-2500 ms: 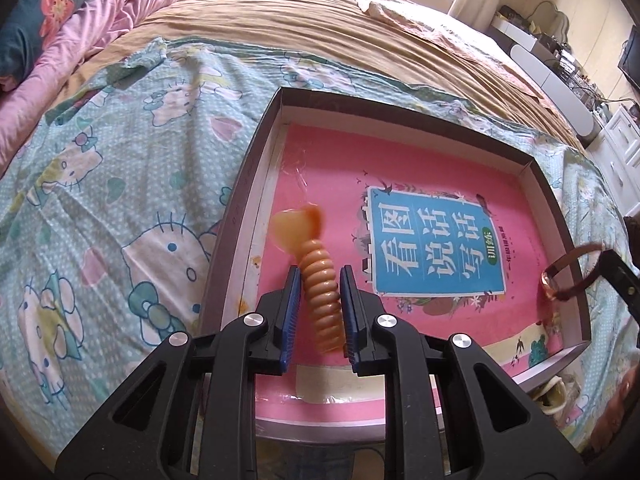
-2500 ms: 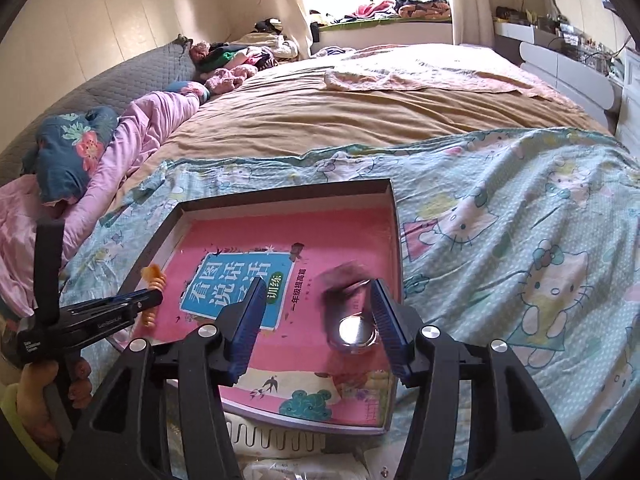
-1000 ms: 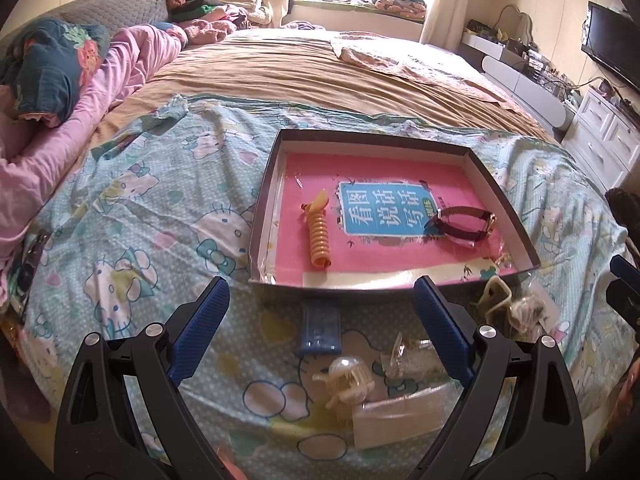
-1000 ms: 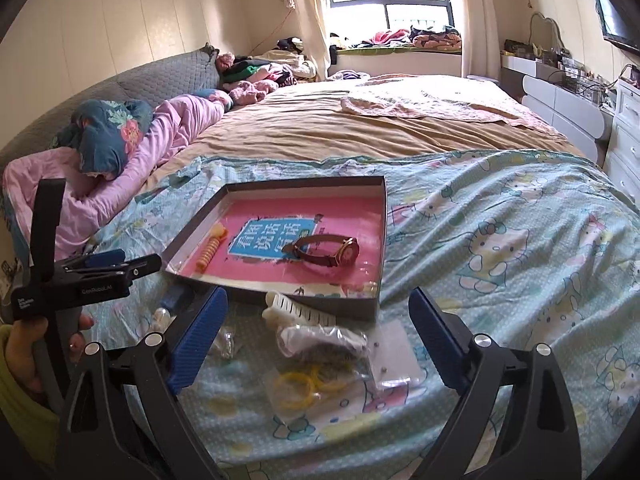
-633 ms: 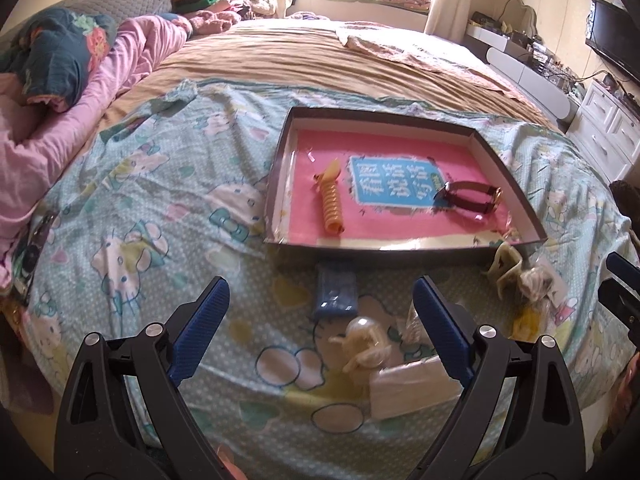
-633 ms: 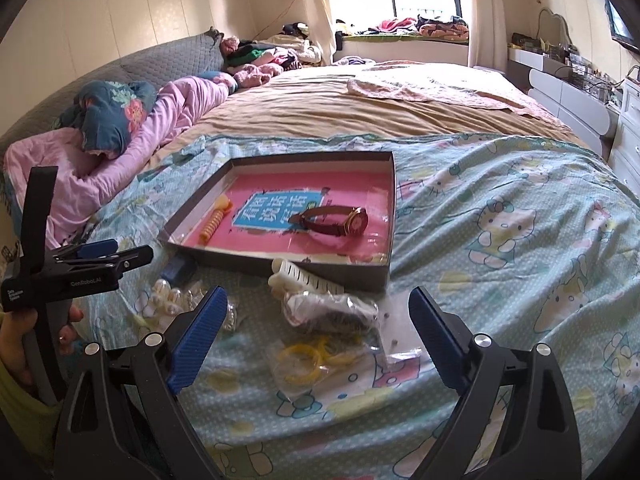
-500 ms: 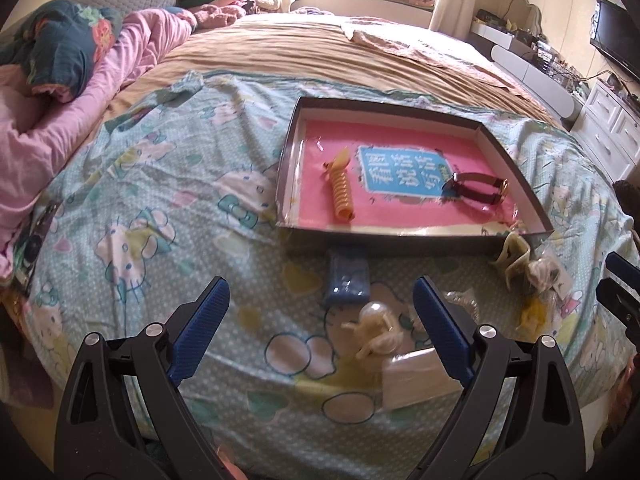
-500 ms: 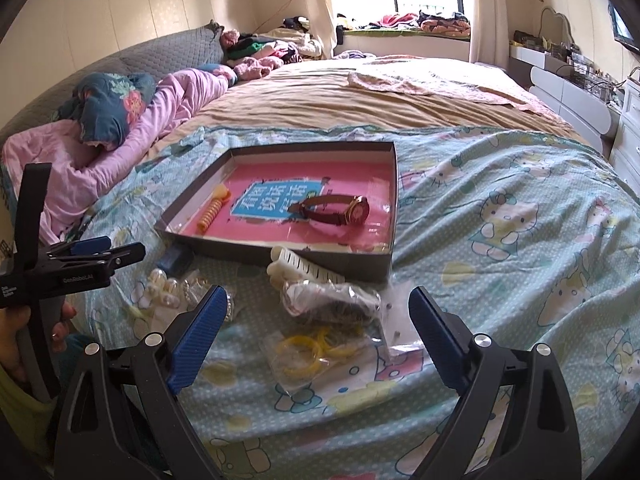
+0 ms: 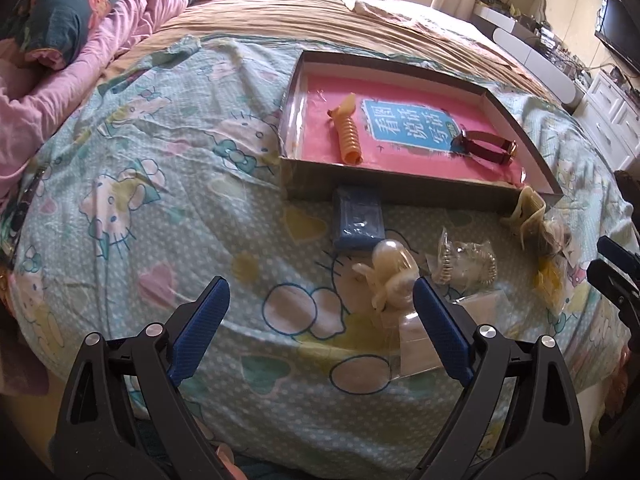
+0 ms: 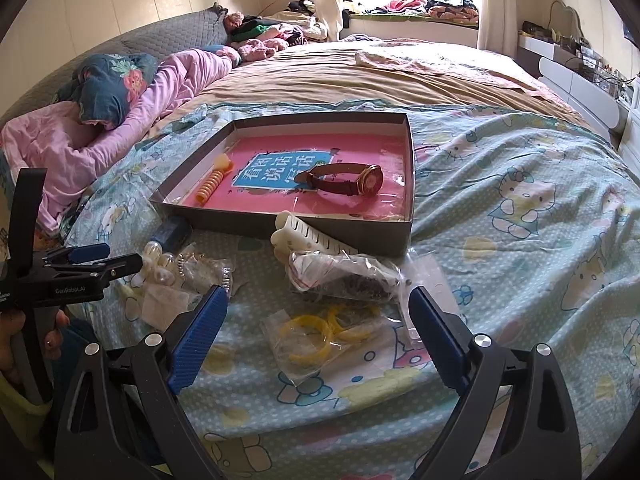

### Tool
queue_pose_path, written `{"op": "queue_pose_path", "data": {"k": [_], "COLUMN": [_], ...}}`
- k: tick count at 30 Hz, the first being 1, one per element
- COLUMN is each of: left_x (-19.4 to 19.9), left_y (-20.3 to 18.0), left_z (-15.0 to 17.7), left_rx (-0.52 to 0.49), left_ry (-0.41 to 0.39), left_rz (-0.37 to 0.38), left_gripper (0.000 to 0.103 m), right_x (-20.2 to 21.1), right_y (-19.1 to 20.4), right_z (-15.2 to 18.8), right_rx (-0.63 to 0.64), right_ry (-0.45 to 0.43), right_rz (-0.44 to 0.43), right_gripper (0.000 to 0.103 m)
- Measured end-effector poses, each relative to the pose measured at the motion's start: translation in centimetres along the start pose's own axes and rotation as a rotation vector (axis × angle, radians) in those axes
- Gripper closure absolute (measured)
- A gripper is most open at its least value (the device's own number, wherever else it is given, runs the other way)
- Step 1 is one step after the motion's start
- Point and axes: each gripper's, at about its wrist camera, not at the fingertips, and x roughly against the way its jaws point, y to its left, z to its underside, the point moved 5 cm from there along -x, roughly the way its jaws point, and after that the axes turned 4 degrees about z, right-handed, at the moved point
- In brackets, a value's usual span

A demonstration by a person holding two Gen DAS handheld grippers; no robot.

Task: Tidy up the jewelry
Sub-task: 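Withdraw both tools from the tray back toward the remaining items, then grasp the white claw clip with the left tool while the right tool grasps the clear bag with dark contents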

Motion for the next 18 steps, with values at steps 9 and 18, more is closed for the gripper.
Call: {"op": "queue_pose_path", "data": {"k": [9,18], "left_x": [-1.5,-2.6], "left_y": [-1.7,-2.5], "left_z": [0.2,-0.2], "left_rx": [-0.02,0.004], "left_ry": [0.022,0.028], "left_rz": [0.041,0.101], "left_gripper": [0.03,0.053], "right_x": [-1.0,-3.1], "right_y": [0.0,-0.5], "right_z": [0.1,0.0], "right_rx": [0.0,-0.022], "right_ry": [0.013,0.038], "right_rz": [-0.002,0.018], "right_gripper": [0.012,0.016]}}
